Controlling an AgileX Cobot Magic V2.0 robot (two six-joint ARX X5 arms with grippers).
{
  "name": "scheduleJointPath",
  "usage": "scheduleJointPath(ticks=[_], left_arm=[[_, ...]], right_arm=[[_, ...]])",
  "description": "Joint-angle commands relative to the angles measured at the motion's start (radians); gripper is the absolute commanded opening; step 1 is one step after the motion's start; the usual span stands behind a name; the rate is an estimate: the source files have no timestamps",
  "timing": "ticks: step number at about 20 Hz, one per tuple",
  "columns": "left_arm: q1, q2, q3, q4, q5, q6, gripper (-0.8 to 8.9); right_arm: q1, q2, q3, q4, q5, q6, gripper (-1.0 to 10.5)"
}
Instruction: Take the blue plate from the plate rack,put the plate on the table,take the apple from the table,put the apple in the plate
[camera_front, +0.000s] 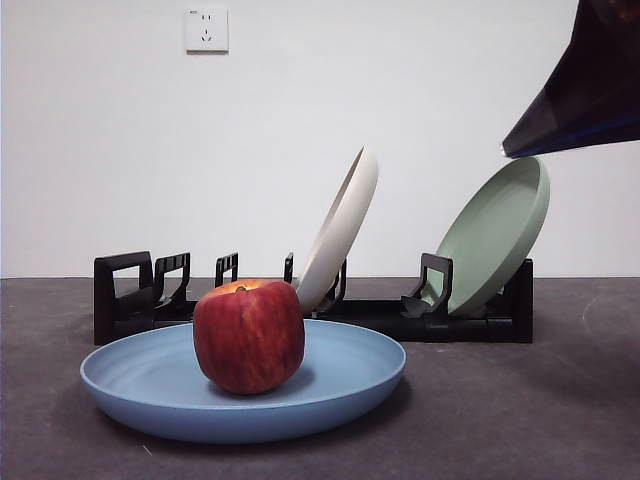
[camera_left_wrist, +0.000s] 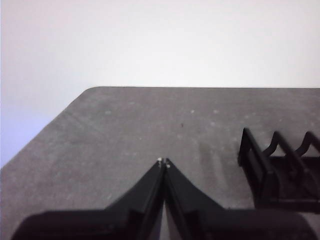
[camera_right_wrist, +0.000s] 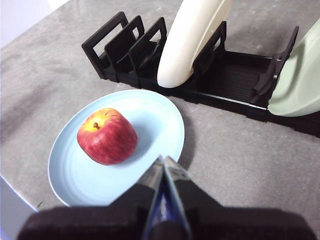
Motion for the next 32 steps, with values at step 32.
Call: scheduleJointPath(ticks=[32], left_arm=[[0.025,-0.052,-0.245,0.103,0.026,-0.016,-0.02]], right_arm=[[0.0,-0.001,-0.005,0.005,0.003,0.01,-0.1]])
